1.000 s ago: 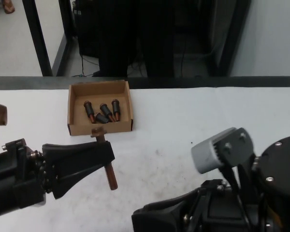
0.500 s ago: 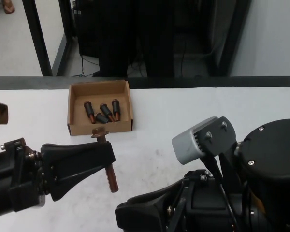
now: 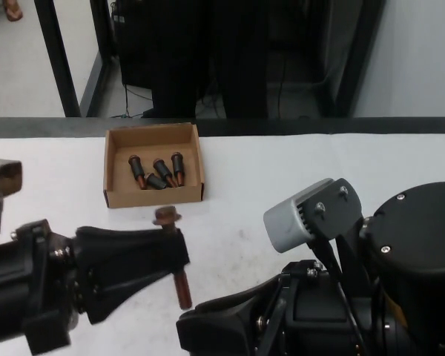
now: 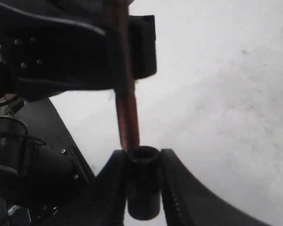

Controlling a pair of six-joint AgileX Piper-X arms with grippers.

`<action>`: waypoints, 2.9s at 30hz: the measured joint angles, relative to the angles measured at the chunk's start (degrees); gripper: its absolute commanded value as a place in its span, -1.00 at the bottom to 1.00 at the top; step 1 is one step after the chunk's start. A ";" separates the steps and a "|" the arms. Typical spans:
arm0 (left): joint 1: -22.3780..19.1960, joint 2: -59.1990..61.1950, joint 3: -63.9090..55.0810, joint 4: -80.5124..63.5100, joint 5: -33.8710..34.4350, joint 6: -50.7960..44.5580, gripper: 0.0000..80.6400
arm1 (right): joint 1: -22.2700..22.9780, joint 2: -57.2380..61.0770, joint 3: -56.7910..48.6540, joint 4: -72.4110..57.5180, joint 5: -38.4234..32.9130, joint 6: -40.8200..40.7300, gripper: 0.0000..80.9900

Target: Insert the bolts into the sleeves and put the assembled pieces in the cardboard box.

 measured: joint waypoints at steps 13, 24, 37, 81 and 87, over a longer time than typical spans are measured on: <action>-3.23 1.52 -0.13 -0.25 -2.46 2.17 -0.98 | 0.00 0.00 0.00 0.62 -0.44 -0.30 -0.99; -1.76 2.07 -1.06 0.28 -2.32 4.03 -0.98 | 0.00 0.00 -0.17 5.71 -0.44 -0.30 -0.99; -1.24 2.07 -1.68 -0.10 -0.17 3.65 -0.98 | 0.00 0.00 -0.70 6.06 1.33 -2.18 -0.99; -1.10 2.07 -1.75 2.85 -2.81 7.09 -0.98 | 0.00 -0.17 -0.80 2.53 6.36 -4.54 -0.99; -1.10 2.07 -1.75 1.42 -3.94 6.46 -0.98 | 0.00 -0.17 -0.80 1.35 6.36 -4.39 -0.99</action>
